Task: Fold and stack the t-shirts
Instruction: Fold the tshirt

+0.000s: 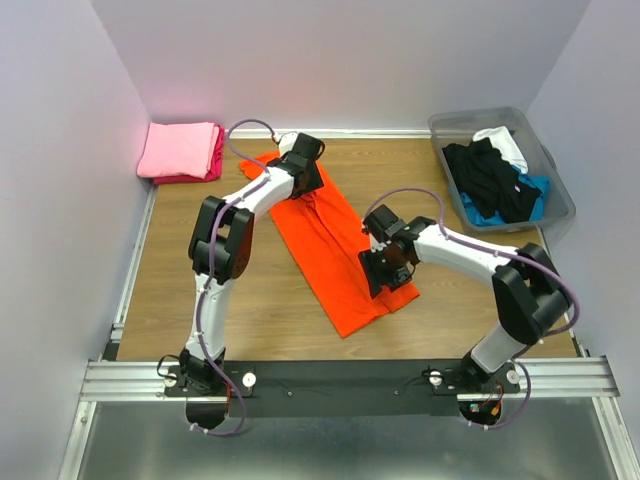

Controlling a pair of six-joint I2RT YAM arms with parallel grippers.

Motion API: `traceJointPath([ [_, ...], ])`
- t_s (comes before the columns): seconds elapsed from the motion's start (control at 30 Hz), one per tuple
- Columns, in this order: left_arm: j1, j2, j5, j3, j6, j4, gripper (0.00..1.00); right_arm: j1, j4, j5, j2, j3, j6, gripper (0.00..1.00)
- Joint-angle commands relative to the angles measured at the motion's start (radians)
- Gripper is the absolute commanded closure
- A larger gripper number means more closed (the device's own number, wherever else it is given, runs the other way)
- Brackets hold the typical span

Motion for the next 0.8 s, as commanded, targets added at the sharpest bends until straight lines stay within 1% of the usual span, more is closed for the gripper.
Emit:
traceJointPath([
  [0.0, 0.031, 0.051, -0.03, 0.034, 0.026, -0.008, 0.28, 0.002, 0.063, -0.073, 0.063, -0.01, 0.019, 0.38],
  [0.13, 0.052, 0.09, 0.018, 0.05, 0.065, 0.023, 0.28, 0.004, 0.106, -0.126, 0.1, -0.033, 0.042, 0.39],
  [0.23, 0.066, 0.139, 0.044, 0.105, 0.097, 0.009, 0.28, 0.022, 0.131, -0.146, 0.138, -0.05, 0.067, 0.39],
  [0.33, 0.081, 0.203, 0.094, 0.192, 0.121, -0.009, 0.28, 0.062, 0.141, -0.165, 0.166, -0.041, 0.099, 0.39],
  [0.5, 0.097, 0.269, 0.163, 0.28, 0.157, -0.011, 0.28, 0.129, 0.152, -0.187, 0.207, 0.003, 0.145, 0.39],
  [0.57, 0.097, 0.286, 0.198, 0.307, 0.171, -0.002, 0.28, 0.134, 0.151, -0.184, 0.218, 0.023, 0.153, 0.39],
  [0.6, 0.097, 0.298, 0.209, 0.335, 0.175, -0.005, 0.27, 0.134, 0.149, -0.157, 0.212, 0.032, 0.154, 0.39],
  [0.67, 0.097, 0.269, 0.228, 0.338, 0.172, 0.001, 0.23, 0.134, 0.14, -0.105, 0.171, 0.075, 0.151, 0.39],
  [0.73, 0.097, 0.214, 0.225, 0.294, 0.166, 0.037, 0.18, 0.134, 0.113, -0.074, 0.135, 0.126, 0.144, 0.39],
  [0.77, 0.097, 0.177, 0.217, 0.265, 0.162, 0.082, 0.18, 0.133, 0.1, -0.042, 0.122, 0.14, 0.144, 0.39],
])
